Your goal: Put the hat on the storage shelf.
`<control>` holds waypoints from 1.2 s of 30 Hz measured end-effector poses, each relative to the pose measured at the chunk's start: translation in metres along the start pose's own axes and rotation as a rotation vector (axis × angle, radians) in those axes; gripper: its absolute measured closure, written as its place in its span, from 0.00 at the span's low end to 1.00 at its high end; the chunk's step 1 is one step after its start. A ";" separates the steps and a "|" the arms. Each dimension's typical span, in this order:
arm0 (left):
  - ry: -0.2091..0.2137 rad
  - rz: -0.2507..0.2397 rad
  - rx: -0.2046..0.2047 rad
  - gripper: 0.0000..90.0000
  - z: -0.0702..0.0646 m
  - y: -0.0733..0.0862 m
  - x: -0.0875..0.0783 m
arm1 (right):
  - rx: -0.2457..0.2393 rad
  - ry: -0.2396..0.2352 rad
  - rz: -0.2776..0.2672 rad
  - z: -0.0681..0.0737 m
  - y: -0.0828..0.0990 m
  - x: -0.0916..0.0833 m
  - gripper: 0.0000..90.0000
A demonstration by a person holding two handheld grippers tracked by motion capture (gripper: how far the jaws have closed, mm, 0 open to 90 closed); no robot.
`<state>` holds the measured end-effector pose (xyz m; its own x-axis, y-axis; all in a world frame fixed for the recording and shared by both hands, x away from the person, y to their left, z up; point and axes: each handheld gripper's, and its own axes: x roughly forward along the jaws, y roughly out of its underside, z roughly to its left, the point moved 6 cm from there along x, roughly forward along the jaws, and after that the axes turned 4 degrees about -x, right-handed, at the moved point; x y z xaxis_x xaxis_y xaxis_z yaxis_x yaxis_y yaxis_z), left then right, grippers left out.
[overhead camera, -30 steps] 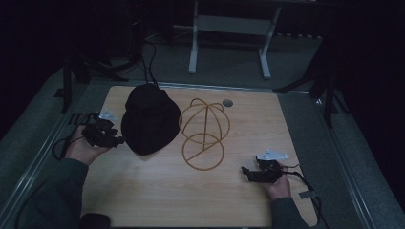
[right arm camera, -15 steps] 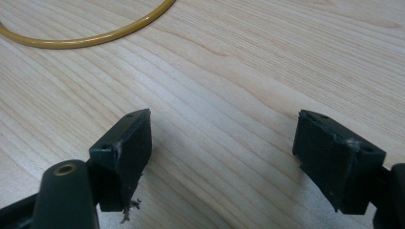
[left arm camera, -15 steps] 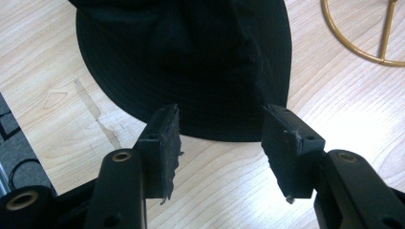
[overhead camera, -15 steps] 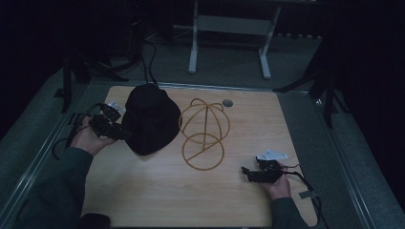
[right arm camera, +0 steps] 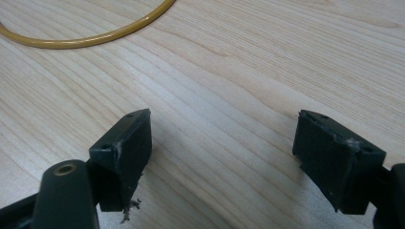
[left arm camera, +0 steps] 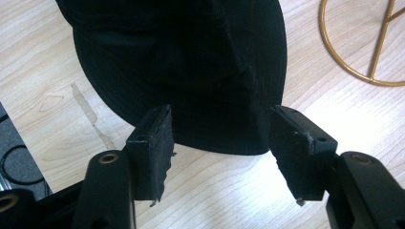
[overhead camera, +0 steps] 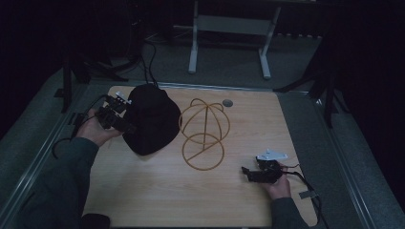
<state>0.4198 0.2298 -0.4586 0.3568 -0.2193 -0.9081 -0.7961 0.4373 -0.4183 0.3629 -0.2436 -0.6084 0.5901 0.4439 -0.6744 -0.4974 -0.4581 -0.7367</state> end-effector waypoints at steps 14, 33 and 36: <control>-0.016 0.034 -0.054 0.40 -0.007 -0.025 0.010 | 0.000 0.000 0.000 0.000 0.000 0.000 0.23; -0.085 0.118 -0.193 0.38 -0.002 -0.050 0.041 | 0.000 0.000 0.000 0.000 0.000 0.000 0.23; -0.092 0.137 -0.206 0.39 -0.002 -0.051 0.048 | 0.000 0.000 0.000 0.000 0.000 0.000 0.23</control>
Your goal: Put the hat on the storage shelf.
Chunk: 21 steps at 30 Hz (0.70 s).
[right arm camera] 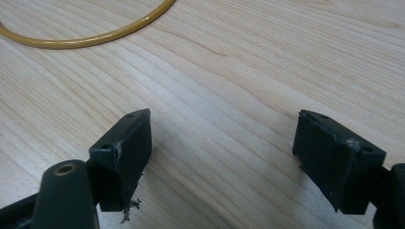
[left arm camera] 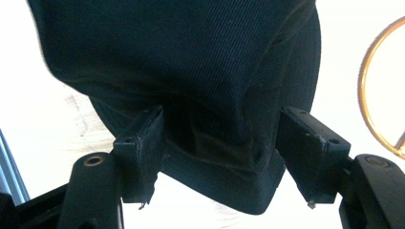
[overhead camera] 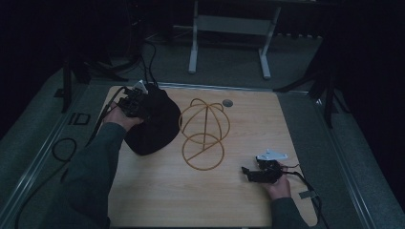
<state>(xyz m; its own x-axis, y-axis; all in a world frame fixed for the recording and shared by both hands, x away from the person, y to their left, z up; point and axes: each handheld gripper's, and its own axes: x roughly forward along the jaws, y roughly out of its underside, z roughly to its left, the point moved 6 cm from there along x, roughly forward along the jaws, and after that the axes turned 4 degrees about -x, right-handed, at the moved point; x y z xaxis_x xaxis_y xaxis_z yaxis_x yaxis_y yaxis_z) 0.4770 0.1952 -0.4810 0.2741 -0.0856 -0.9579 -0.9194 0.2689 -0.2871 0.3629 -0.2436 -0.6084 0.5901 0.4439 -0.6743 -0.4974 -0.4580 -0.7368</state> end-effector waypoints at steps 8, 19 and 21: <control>-0.032 0.030 -0.034 0.55 0.000 -0.005 0.011 | 0.000 0.000 0.000 0.000 0.000 0.000 0.23; -0.007 0.074 0.003 0.95 -0.002 -0.006 0.015 | 0.001 0.001 0.001 0.000 0.000 0.000 0.23; -0.016 0.079 0.015 0.96 -0.002 -0.007 0.014 | 0.000 0.001 0.001 0.000 0.000 0.000 0.23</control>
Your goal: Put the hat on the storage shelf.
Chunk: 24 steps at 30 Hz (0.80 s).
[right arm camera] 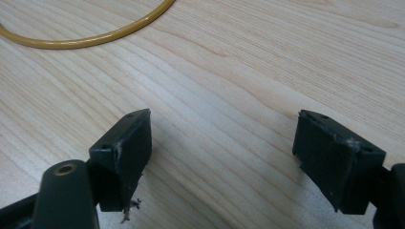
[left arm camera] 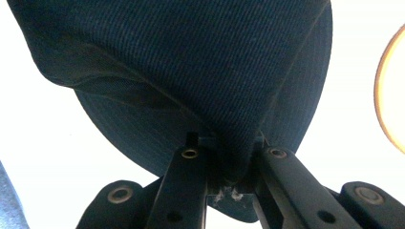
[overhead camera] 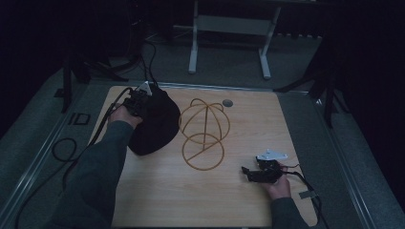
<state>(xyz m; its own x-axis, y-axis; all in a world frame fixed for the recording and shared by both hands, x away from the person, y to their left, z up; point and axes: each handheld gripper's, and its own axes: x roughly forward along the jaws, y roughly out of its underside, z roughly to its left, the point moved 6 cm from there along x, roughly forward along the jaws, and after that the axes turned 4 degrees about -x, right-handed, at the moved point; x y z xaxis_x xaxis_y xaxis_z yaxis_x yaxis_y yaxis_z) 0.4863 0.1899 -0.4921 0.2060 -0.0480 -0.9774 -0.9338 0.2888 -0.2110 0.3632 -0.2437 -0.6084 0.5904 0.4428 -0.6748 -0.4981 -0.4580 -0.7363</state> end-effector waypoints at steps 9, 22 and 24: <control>0.000 0.011 0.037 0.97 0.005 0.002 -0.008 | 0.000 0.000 0.000 0.000 0.000 0.000 0.23; 0.022 0.000 0.081 0.97 0.013 0.006 -0.024 | -0.001 0.000 0.000 0.000 0.000 0.000 0.23; 0.025 -0.003 0.093 0.97 0.014 0.007 -0.027 | -0.001 0.000 0.000 0.000 0.000 0.000 0.23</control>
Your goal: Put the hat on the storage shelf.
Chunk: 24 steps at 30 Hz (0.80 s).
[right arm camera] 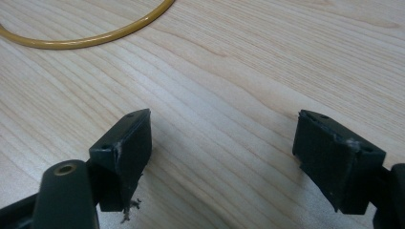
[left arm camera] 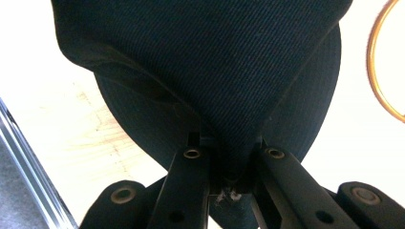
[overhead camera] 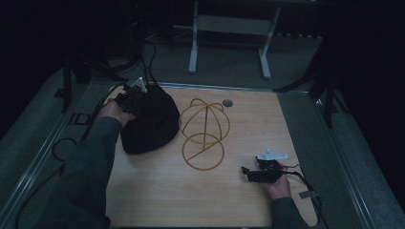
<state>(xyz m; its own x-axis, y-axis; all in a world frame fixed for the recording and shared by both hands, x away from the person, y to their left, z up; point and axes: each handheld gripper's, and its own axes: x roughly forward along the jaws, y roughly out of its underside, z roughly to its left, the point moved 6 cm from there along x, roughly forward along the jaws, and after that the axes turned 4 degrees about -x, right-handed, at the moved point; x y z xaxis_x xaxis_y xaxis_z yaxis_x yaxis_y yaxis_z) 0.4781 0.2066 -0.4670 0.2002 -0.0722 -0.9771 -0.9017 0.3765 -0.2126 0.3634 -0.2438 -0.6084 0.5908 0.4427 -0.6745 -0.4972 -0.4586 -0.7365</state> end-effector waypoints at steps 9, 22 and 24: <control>-0.008 -0.017 0.048 0.97 0.003 0.006 -0.014 | 0.001 0.000 0.000 0.000 0.000 0.000 0.23; 0.018 -0.047 0.093 0.97 0.007 0.015 -0.030 | 0.002 0.000 -0.001 0.000 0.000 0.000 0.23; 0.021 -0.057 0.092 0.97 0.006 0.016 -0.032 | 0.002 0.000 -0.001 0.000 0.000 0.000 0.23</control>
<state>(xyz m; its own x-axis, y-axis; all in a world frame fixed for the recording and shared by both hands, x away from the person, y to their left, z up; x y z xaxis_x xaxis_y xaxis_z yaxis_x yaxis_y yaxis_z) 0.4595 0.2209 -0.4387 0.2410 -0.1152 -0.9637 -0.8499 0.4543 -0.2669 0.3633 -0.2436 -0.6083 0.5908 0.4433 -0.6741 -0.4984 -0.4566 -0.7370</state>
